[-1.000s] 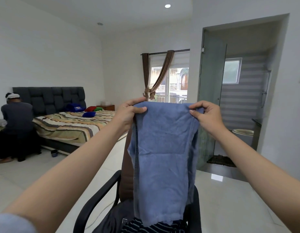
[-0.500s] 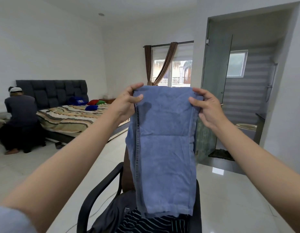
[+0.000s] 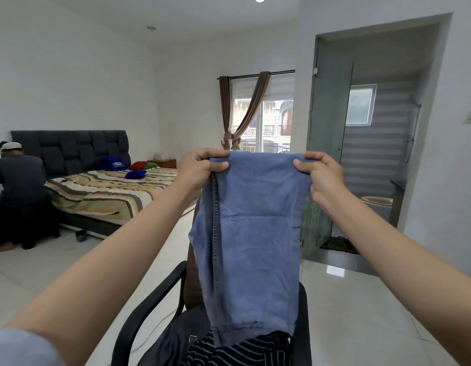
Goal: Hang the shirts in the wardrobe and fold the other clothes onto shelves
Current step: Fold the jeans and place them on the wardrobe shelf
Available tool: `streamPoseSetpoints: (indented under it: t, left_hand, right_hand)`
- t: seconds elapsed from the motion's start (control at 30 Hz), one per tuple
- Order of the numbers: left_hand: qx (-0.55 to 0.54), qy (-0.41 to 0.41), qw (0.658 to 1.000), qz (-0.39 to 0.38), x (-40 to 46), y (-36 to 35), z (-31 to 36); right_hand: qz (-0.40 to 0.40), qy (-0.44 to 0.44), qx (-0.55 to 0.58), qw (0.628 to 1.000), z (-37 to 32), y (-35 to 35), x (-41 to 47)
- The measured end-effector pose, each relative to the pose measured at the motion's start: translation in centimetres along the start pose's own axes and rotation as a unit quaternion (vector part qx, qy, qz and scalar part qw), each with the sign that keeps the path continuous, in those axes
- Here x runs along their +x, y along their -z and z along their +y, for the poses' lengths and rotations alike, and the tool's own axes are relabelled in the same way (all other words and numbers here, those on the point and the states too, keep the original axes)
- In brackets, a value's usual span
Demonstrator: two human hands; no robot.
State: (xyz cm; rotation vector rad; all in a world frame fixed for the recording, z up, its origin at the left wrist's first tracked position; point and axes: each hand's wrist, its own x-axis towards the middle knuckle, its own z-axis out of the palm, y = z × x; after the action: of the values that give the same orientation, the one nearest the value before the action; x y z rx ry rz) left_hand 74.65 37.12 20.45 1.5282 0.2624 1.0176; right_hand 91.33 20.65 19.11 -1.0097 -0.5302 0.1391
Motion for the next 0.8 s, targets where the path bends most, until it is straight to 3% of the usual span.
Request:
streamPoseSetpoints:
  t: [0.17,0.27,0.4,0.57,0.8]
  left_hand:
    - [0.003,-0.002,1.0,0.03,0.3,-0.4,0.2]
    - [0.007,-0.015,0.999,0.042,0.2,-0.6,0.0]
    - [-0.002,-0.022,0.999,0.044,0.3,0.2,0.0]
    - [-0.006,-0.037,0.999,0.02,0.0,1.2,0.7]
    - [0.076,-0.113,0.991,-0.009,-0.4,3.3,0.1]
  right_hand:
    - [-0.016,0.13,-0.218,0.967,1.2,1.7,0.9]
    - [-0.011,0.132,-0.182,0.974,1.2,1.5,0.8]
    - [-0.09,0.137,-0.134,0.977,1.2,1.5,0.2]
    - [-0.102,0.239,-0.245,0.934,1.5,1.9,-0.4]
    - [-0.082,0.336,-0.195,0.918,1.2,1.0,-1.2]
